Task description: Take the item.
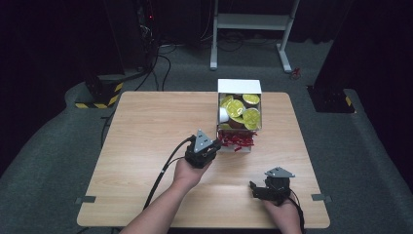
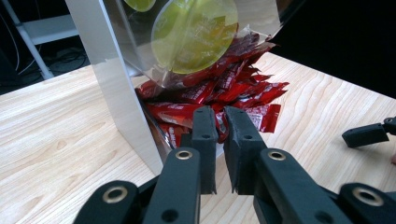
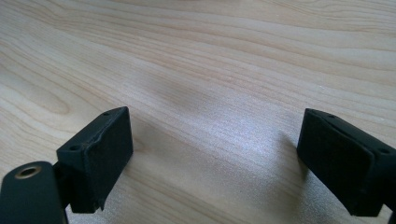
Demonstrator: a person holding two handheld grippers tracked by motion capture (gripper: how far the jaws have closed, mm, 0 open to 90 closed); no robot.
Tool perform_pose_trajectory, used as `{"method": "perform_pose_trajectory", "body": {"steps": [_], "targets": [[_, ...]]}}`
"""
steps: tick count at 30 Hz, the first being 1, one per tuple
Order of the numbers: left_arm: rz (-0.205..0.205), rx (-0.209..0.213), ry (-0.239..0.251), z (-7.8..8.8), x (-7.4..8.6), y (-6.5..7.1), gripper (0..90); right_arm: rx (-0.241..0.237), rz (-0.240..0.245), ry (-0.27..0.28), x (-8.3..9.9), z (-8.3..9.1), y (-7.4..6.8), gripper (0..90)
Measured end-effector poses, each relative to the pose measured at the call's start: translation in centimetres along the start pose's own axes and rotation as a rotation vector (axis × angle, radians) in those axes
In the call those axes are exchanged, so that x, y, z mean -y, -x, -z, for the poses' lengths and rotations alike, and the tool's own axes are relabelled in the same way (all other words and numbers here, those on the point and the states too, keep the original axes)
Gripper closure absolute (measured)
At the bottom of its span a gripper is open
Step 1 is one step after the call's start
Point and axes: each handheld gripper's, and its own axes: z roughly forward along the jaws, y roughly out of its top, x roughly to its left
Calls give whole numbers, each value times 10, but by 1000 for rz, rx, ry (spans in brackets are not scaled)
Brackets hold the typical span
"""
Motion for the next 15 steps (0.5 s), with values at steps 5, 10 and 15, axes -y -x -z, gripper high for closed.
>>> {"method": "perform_pose_trajectory", "body": {"steps": [5,10,15], "targets": [[-33,-14,15,-6,-2,4,772,0,0,0,0,0,0,104],[-47,-45,5,-13,-2,6,603,0,0,0,0,0,0,104],[-60,-74,-10,-25,-1,4,497,-1,0,0,0,0,0,105]]}}
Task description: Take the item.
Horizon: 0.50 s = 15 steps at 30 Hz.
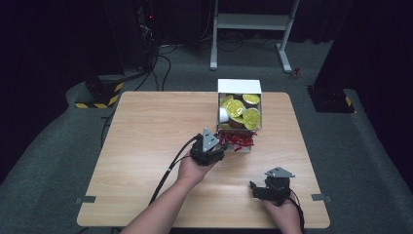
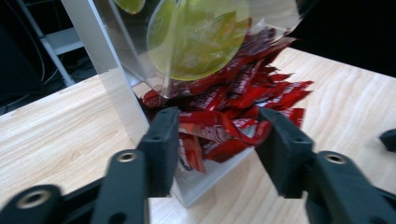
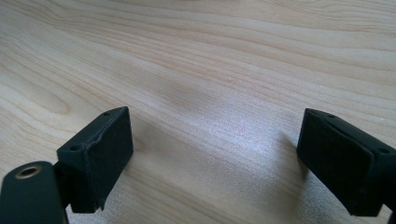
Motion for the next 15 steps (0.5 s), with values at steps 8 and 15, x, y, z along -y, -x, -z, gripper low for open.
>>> {"method": "perform_pose_trajectory", "body": {"steps": [8,15], "targets": [[17,2,14,-2,-1,-2,671,-1,1,0,0,0,0,105],[23,5,11,0,-3,-4,780,-1,1,1,0,0,0,106]]}}
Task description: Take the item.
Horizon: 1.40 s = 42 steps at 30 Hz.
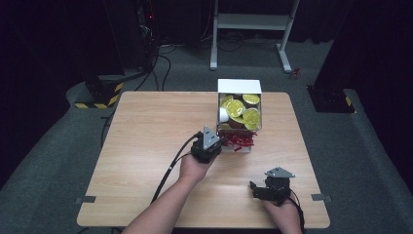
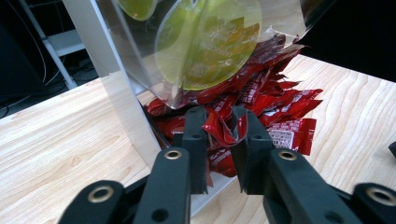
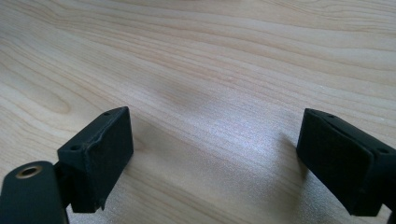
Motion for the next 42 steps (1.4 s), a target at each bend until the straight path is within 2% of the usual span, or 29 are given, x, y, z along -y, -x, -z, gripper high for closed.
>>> {"method": "perform_pose_trajectory", "body": {"steps": [3,8,10,13,20,32,42], "targets": [[-28,5,-1,2,-1,2,809,0,0,0,0,0,0,106],[-17,15,14,4,-1,2,813,0,0,0,0,0,0,106],[-24,24,3,5,0,1,811,0,0,0,0,0,0,106],[20,36,23,6,0,-1,807,0,0,0,0,0,0,106],[55,57,34,14,-1,-3,811,0,0,0,0,0,0,106],[74,82,61,34,-1,-3,812,0,0,0,0,0,0,106],[74,96,84,51,1,-8,812,0,0,0,0,0,0,106]]}}
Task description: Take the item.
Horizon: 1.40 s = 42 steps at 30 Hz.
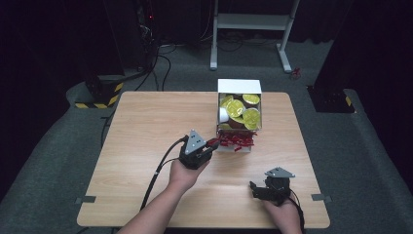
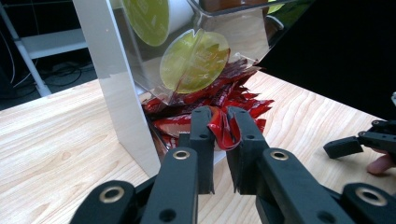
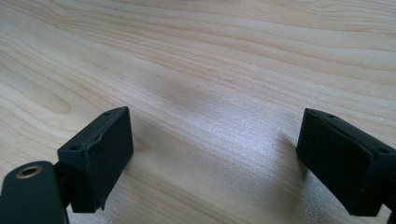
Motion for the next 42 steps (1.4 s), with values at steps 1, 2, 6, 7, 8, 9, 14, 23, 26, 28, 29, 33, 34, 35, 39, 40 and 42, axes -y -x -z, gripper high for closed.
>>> {"method": "perform_pose_trajectory", "body": {"steps": [1,2,6,7,8,9,14,23,26,28,29,33,34,35,39,40,42], "targets": [[4,3,4,1,0,0,812,0,0,0,0,0,0,106],[8,9,7,3,1,0,812,0,0,0,0,0,0,106],[6,14,17,9,2,-1,812,0,0,0,0,0,0,106],[7,17,16,10,2,-1,812,0,0,0,0,0,0,106],[12,18,19,11,3,-1,812,0,0,0,0,0,0,106],[11,18,19,12,3,-2,813,0,0,0,0,0,0,106],[19,20,21,20,3,-5,813,0,0,0,0,0,0,106],[37,33,32,28,7,-10,813,2,1,1,0,0,0,108],[41,41,36,29,8,-11,813,2,1,1,0,0,0,108],[45,42,38,29,10,-11,813,2,1,1,0,0,0,108],[48,46,37,29,10,-11,813,2,1,2,0,0,0,108],[46,54,43,32,12,-13,812,2,0,1,0,0,0,108],[47,54,42,33,13,-14,812,2,1,2,0,0,0,108],[45,53,40,34,13,-14,812,2,-1,1,0,0,0,108],[45,47,41,39,13,-19,813,2,1,1,0,0,0,108],[46,44,44,40,14,-20,813,2,1,2,0,0,0,108],[45,40,46,43,14,-23,813,2,1,2,0,0,0,108]]}}
